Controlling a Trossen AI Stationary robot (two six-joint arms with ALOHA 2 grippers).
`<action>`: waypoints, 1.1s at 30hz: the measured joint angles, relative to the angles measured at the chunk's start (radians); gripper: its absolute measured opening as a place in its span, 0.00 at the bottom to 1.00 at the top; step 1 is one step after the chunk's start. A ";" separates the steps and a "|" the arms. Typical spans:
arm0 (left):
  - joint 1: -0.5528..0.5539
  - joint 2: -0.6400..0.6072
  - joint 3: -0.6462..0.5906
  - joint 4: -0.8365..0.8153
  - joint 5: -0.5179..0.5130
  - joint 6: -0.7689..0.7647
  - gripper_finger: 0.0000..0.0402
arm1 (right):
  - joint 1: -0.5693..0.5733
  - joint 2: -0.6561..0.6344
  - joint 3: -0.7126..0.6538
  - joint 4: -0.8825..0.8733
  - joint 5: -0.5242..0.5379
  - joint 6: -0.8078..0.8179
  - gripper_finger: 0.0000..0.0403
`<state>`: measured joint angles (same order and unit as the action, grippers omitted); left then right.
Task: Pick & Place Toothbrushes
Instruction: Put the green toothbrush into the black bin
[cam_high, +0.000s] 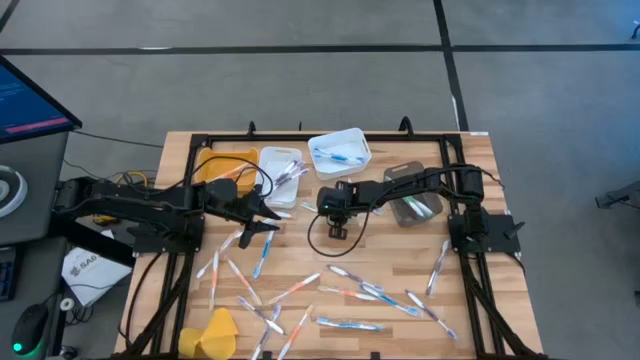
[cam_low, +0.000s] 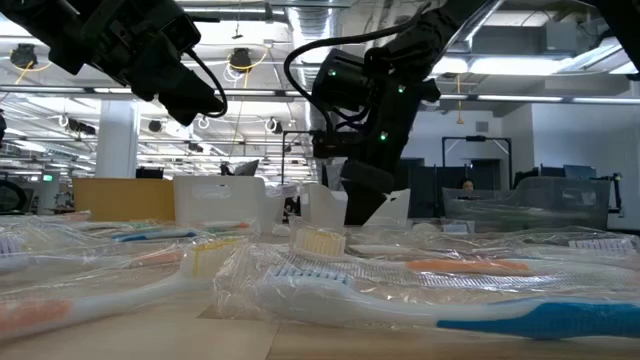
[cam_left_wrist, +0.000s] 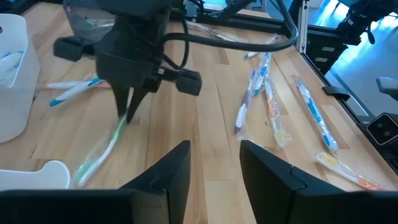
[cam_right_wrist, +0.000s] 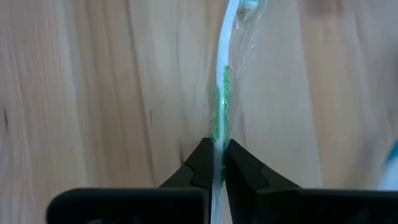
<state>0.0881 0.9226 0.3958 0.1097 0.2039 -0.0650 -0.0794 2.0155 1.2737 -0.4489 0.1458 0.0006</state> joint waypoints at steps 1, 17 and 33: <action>0.000 0.000 0.000 0.000 0.000 0.000 0.33 | 0.007 0.000 0.012 -0.027 0.014 0.001 0.03; 0.000 0.000 0.000 0.000 0.000 0.000 0.33 | 0.190 -0.003 0.318 -0.543 0.358 0.210 0.03; 0.000 0.000 0.000 -0.005 0.000 0.000 0.33 | 0.326 -0.108 0.292 -1.081 0.497 0.731 0.03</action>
<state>0.0883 0.9228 0.3958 0.1044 0.2038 -0.0650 0.2461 1.9079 1.5653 -1.5299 0.6430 0.7318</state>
